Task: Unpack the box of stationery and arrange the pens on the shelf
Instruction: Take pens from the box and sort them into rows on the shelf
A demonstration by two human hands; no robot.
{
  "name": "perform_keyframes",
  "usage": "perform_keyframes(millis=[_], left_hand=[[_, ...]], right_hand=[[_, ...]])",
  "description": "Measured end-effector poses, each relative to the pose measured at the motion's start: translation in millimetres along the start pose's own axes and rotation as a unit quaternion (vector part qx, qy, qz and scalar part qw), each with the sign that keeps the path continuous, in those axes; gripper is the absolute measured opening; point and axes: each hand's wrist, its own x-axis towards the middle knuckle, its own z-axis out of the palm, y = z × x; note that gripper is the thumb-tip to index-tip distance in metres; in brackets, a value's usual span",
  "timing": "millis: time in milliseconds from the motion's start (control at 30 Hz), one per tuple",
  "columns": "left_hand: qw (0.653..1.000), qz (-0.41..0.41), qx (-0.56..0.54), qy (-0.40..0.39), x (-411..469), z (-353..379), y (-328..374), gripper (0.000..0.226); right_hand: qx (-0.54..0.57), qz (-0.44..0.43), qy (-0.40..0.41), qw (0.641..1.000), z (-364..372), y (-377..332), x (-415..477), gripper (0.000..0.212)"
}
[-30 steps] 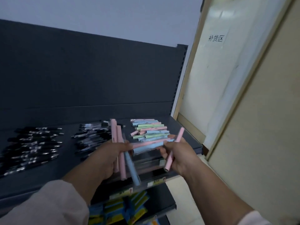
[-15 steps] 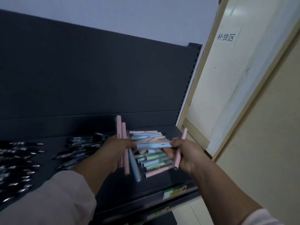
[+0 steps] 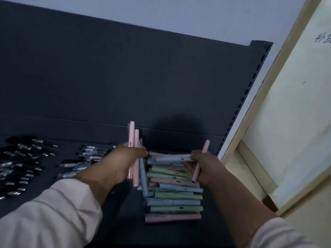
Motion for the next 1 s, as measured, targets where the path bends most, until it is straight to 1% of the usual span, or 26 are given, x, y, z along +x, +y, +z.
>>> perform_keyframes(millis=[100, 200, 267, 367, 433, 500, 600, 667, 733, 800, 900, 1000], left_hand=[[0.999, -0.007, -0.004, 0.033, 4, 7, -4, 0.017], [0.998, -0.027, -0.012, 0.054, 5, 8, -8, 0.031], [0.997, -0.034, -0.011, 0.061, 3, 7, -7, 0.037], [0.997, -0.029, -0.012, 0.064, 4, 2, -4, 0.038], [0.997, -0.034, -0.006, 0.063, 5, -1, 0, 0.034], [0.997, -0.039, 0.007, 0.060, 5, -3, 4, 0.025], [0.998, -0.041, 0.024, 0.040, 2, -2, 13, 0.015], [0.998, -0.049, 0.013, 0.028, 0, 0, 17, 0.017], [0.998, -0.050, 0.000, 0.031, 0, 0, 20, 0.027], [0.998, -0.053, -0.014, 0.035, 1, -2, 20, 0.037], [0.998, -0.054, -0.015, 0.031, 1, -5, 20, 0.040], [0.998, -0.055, -0.013, 0.032, 2, -9, 20, 0.043]], right_hand=[[-0.102, -0.005, -0.007, 0.995, -4, 2, 21, 0.027], [-0.210, -0.018, 0.002, 0.978, -8, -1, 35, 0.035], [-0.258, -0.012, -0.001, 0.966, -9, -5, 37, 0.041], [-0.328, -0.012, 0.001, 0.945, -8, -11, 33, 0.042], [-0.347, -0.017, 0.003, 0.938, -6, -17, 31, 0.039], [-0.345, -0.033, 0.004, 0.938, -4, -23, 27, 0.034], [-0.313, -0.085, -0.008, 0.946, 2, -33, 16, 0.031], [-0.294, -0.124, -0.013, 0.948, 7, -36, 11, 0.028], [-0.269, -0.142, -0.014, 0.953, 12, -35, 12, 0.029], [-0.230, -0.132, -0.024, 0.964, 15, -30, 15, 0.025], [-0.166, -0.115, -0.057, 0.978, 17, -18, 23, 0.010], [-0.091, -0.077, -0.076, 0.990, 18, -10, 29, 0.008]])
